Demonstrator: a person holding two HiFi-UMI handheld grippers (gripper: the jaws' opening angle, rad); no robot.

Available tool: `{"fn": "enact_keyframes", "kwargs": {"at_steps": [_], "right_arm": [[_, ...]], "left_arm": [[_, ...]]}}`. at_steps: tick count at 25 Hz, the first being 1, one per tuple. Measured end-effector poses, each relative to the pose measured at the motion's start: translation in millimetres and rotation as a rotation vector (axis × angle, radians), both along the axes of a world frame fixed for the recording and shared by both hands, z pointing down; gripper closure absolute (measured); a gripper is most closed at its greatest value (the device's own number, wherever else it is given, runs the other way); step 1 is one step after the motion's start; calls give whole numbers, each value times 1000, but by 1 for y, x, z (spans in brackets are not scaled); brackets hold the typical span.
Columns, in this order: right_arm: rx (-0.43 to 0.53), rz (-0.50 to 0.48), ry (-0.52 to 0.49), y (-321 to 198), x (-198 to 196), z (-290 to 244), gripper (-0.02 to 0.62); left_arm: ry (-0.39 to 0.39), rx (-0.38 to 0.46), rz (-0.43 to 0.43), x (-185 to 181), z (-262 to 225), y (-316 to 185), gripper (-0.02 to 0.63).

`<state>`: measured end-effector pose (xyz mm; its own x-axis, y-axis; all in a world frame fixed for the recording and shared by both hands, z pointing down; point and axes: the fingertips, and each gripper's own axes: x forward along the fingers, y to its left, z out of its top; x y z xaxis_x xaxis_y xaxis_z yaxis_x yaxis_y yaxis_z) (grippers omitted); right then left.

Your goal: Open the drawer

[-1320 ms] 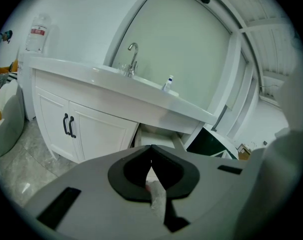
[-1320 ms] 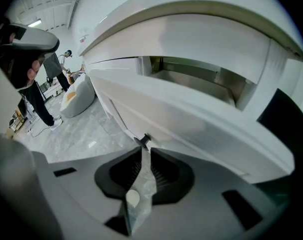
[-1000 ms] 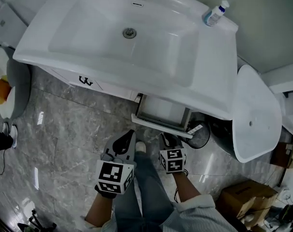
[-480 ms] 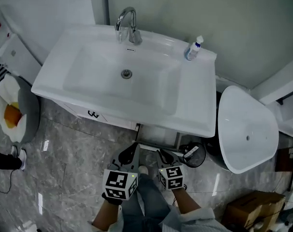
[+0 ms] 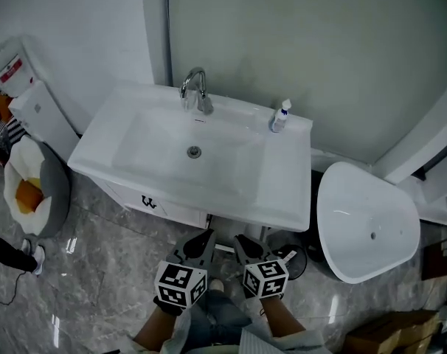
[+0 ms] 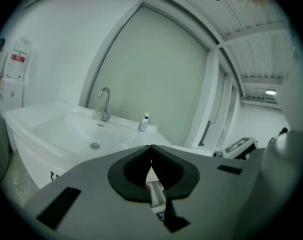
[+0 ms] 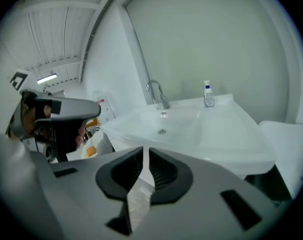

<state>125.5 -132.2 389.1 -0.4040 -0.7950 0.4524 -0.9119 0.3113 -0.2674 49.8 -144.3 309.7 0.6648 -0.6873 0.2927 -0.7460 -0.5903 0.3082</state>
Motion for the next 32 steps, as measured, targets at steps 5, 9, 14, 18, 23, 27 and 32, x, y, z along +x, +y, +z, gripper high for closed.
{"fn": "enact_keyframes", "kwargs": {"at_steps": [5,9,14,18,23,27,32], "right_arm": [[128,-24,-99,-10,-3,-75,549],[221,-70,-100,-7,-11,-127,566],[318,-131,-117,2,-22,-182,584],[362,-178,-97,9,-30,-209,586],[372,-203,-80,20,-31,-220,586],[370,-206,-77,22,-30,-219,586],[347,-213,-91,18,-31,-212,586]], "left_arm": [[31,57,48,9,-39,8,589],[80,109,46,6,-75,13,589],[119,160,41,6,-111,19,589],[119,208,53,10,-131,25,589],[125,229,53,10,-141,32,589],[115,236,55,9,-141,34,589],[109,230,56,7,-139,33,589]]}}
